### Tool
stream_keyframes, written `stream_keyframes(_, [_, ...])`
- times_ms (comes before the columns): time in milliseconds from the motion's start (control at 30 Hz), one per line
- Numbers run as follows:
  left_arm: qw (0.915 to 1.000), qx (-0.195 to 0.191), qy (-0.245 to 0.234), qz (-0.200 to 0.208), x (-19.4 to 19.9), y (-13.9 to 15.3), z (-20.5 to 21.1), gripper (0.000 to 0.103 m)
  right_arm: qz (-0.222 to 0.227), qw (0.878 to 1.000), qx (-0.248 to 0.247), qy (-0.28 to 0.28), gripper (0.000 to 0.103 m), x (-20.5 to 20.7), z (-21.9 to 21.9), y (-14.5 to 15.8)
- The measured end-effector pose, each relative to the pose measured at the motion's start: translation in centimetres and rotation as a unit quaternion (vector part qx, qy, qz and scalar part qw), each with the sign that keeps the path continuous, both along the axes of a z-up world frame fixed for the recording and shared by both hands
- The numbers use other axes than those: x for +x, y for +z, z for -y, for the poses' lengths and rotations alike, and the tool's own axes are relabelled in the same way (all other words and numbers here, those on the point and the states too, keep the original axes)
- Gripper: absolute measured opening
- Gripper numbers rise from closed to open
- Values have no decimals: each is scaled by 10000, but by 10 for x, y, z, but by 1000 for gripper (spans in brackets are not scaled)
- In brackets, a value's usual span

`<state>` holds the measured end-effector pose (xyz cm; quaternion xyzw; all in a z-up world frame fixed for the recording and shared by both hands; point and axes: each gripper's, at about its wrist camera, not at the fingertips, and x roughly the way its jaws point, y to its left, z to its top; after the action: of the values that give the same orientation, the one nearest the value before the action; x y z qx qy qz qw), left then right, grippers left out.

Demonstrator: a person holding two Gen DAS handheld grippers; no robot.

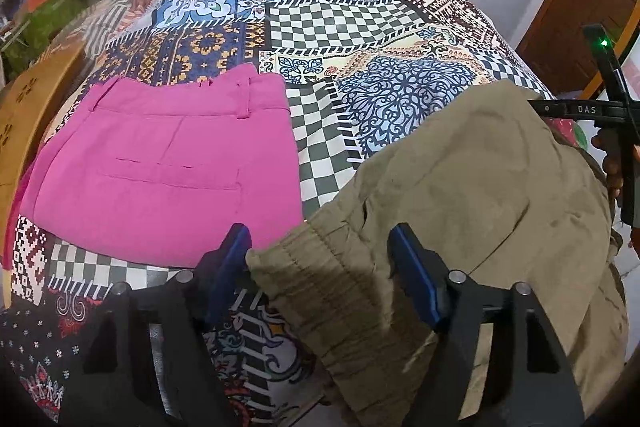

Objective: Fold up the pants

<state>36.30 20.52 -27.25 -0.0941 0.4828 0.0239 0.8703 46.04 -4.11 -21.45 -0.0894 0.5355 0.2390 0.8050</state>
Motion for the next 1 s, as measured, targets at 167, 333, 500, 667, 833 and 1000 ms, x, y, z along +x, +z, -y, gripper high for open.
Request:
stream_keyframes(167, [9998, 188, -59, 67, -1, 4, 8, 65, 108, 9999, 14, 106, 39, 0, -2, 2])
stream_keyframes(333, [9997, 238, -5, 89, -4, 7, 7, 53, 250, 9997, -19, 3, 23, -1, -5, 1])
stream_keyframes(500, [9998, 123, 17, 146, -11, 12, 4, 46, 383, 9991, 158, -102, 13, -7, 1, 7])
stream_keyframes(667, [9993, 285, -4, 250, -18, 20, 12, 38, 630, 9976, 257, -160, 12, -15, 4, 22])
stream_keyframes(833, [9986, 354, 12, 396, -20, 37, 12, 35, 860, 9946, 494, -295, 11, -18, 13, 45])
stream_keyframes(1000, [9972, 412, -41, 619, -18, 61, 13, 35, 1178, 9903, 622, -398, 11, -23, 19, 74])
